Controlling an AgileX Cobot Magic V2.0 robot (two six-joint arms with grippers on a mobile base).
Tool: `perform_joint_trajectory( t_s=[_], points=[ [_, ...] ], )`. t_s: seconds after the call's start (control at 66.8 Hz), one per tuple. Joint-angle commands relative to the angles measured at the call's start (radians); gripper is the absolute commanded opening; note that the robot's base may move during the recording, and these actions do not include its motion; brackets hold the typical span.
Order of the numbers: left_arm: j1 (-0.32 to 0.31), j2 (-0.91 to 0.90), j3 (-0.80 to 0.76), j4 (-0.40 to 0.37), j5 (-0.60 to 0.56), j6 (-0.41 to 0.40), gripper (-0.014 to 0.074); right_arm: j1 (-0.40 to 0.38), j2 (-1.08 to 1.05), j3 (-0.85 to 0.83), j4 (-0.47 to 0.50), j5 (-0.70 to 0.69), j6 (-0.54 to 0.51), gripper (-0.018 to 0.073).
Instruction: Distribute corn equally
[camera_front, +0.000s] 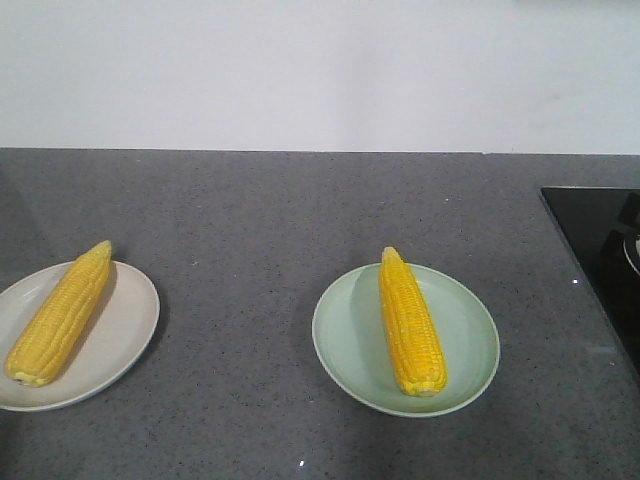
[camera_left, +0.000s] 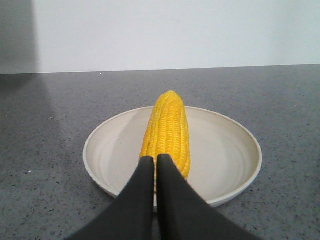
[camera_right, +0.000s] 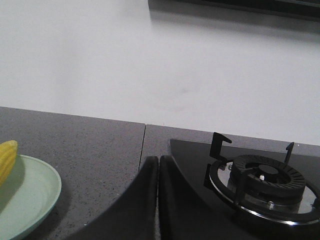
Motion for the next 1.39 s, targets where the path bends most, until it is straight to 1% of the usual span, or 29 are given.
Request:
perform_joint_trajectory(
  t_s=[0.0, 0.09, 0.15, 0.734, 0.839, 0.899, 0.959, 1.168, 1.378],
  points=[
    [0.0, -0.017, -0.019, -0.002, -0.08, -0.013, -0.0008, 0.008, -0.031, 0.006, 0.0, -0.084, -0.003, -0.0006],
    [0.0, -0.017, -0.019, -0.002, -0.08, -0.013, -0.0008, 0.014, -0.04, 0.036, 0.001, -0.103, -0.001, -0.0006],
    [0.0, -0.017, -0.019, -0.002, -0.08, -0.013, -0.0008, 0.02, -0.04, 0.035, 0.001, -0.08, 0.001, -0.0006],
    [0.0, -0.017, -0.019, -0.002, -0.08, -0.013, -0.0008, 0.026, -0.038, 0.034, -0.008, -0.083, 0.001, -0.0006],
    [0.0, -0.017, -0.019, -0.002, -0.08, -0.013, -0.0008, 0.047, -0.04, 0.035, -0.009, -0.095, 0.022, -0.0006],
    [0.0, -0.017, -0.019, -0.002, -0.08, -0.013, -0.0008, 0.054, -0.04, 0.035, -0.009, -0.108, 0.064, -0.0006],
    [0.0, -0.017, -0.019, -0.002, -0.08, -0.013, -0.0008, 0.055, -0.04, 0.035, -0.01, -0.121, 0.082, -0.0006],
    [0.0, -0.017, -0.019, -0.002, -0.08, -0.013, -0.0008, 0.056, -0.04, 0.035, -0.011, -0.126, 0.107, -0.0006],
    [0.0, -0.017, -0.019, -0.002, -0.08, -0.013, -0.0008, 0.056, -0.04, 0.035, -0.011, -0.119, 0.106, -0.0006]
  ],
)
